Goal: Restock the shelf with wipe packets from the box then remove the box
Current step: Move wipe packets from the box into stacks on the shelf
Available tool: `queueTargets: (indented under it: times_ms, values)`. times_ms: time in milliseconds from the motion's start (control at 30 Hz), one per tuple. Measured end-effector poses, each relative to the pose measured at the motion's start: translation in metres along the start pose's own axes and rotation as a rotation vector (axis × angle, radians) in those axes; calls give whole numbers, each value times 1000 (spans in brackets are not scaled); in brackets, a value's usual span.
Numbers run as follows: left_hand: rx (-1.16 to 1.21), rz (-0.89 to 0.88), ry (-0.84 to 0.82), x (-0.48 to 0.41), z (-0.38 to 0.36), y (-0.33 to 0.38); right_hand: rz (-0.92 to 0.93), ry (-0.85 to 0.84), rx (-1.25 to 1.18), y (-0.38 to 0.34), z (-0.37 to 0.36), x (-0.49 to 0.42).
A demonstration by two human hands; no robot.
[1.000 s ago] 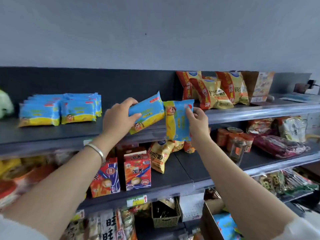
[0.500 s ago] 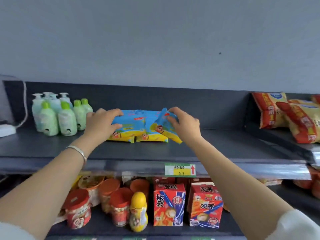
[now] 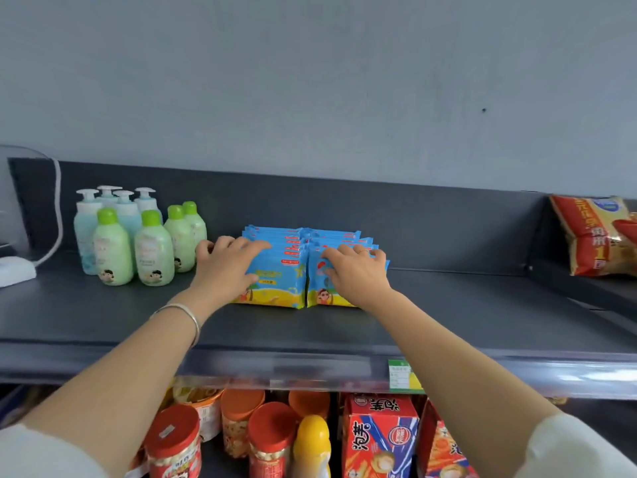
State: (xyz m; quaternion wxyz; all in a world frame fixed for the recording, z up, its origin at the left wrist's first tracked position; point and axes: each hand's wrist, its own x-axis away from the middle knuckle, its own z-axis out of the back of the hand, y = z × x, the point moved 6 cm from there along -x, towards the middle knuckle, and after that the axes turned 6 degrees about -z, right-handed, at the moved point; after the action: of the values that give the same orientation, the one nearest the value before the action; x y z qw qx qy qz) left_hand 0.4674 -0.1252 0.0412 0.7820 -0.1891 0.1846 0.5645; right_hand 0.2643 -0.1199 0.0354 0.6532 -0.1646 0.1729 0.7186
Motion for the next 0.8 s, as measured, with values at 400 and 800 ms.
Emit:
queueTargets:
  times_ms: [400, 800]
  values:
    - [17, -196, 17, 1, -24, 21, 72, 8, 4, 10, -14, 9]
    - [119, -235, 69, 8, -24, 32, 34, 68, -30, 17, -11, 23]
